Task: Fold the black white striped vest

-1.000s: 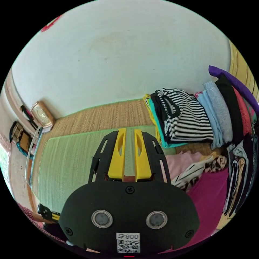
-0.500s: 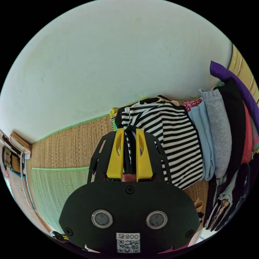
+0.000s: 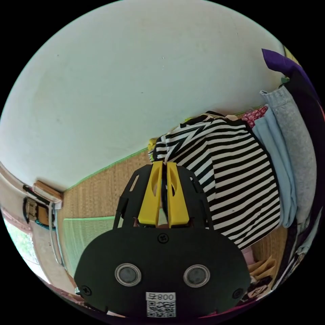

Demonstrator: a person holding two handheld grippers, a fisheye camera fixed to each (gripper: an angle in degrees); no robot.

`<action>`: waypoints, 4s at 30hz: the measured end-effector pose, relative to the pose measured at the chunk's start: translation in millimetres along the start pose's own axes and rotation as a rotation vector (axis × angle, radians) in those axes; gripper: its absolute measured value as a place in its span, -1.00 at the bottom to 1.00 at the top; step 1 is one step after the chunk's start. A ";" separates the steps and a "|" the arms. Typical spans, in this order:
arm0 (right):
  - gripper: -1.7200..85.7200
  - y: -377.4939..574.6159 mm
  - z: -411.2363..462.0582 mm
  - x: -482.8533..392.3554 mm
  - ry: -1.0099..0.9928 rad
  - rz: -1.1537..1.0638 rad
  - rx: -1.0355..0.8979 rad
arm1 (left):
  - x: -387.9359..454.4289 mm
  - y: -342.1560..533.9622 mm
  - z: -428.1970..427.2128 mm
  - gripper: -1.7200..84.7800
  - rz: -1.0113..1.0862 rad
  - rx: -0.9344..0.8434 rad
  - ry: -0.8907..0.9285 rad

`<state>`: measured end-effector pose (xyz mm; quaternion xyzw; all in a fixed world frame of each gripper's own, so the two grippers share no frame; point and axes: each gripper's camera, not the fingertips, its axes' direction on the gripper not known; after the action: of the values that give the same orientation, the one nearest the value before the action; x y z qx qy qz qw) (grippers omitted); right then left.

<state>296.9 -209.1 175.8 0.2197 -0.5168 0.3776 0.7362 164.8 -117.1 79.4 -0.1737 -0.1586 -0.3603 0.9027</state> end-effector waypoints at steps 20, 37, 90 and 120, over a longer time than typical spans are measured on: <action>-0.92 291.9 -115.1 -206.9 -0.924 -0.366 -0.297 | -258.8 138.2 -17.1 -0.96 -0.125 0.648 0.244; -0.92 507.1 -325.1 -302.6 -1.150 -0.489 -0.437 | -433.8 351.4 120.5 -0.82 -0.179 0.979 0.446; -0.92 441.3 -610.8 -226.7 -1.079 -0.552 0.206 | -623.9 752.2 455.5 -0.96 0.313 1.661 0.272; -0.92 448.7 -636.5 -222.6 -1.183 -0.587 0.271 | -687.8 911.8 682.2 -0.96 0.385 1.785 0.141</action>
<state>284.1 449.5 -295.6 0.6111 -0.7001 0.0395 0.3672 223.6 1204.4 221.2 0.5873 -0.2908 0.0429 0.7541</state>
